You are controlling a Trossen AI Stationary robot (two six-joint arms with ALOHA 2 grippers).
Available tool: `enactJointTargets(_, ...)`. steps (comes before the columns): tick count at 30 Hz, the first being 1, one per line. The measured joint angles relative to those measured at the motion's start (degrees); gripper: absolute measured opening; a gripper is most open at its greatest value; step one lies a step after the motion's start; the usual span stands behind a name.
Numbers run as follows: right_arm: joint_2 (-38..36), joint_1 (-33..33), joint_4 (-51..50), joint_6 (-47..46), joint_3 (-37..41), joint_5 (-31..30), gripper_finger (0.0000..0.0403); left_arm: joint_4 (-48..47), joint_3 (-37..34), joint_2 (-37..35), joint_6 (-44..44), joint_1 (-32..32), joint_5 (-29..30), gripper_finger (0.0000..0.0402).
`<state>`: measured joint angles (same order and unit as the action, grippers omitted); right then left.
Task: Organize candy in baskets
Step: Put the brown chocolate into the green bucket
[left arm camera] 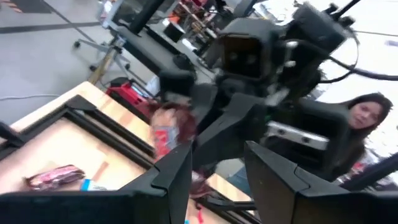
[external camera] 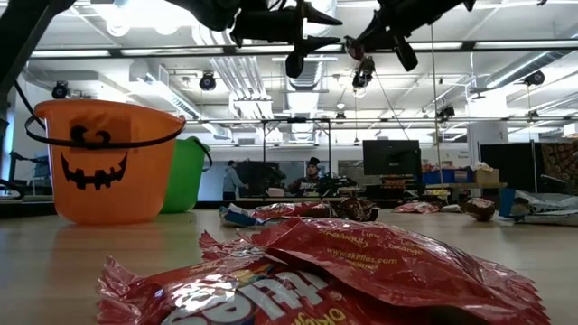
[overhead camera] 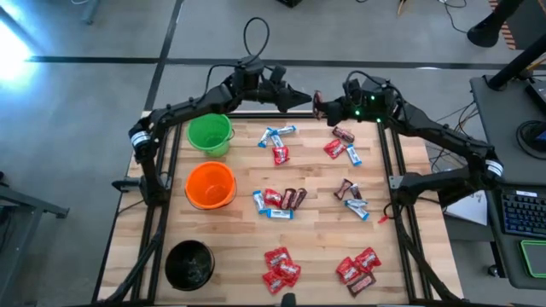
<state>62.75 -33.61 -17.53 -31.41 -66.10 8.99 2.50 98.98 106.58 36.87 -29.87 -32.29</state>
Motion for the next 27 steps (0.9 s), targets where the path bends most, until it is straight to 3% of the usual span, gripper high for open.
enactJointTargets(27, 2.96, 2.99, 1.71, 1.41, -3.26, -0.17, 0.0015, -0.54, -0.02, 0.38, -3.31, 0.11, 3.34, 0.0130)
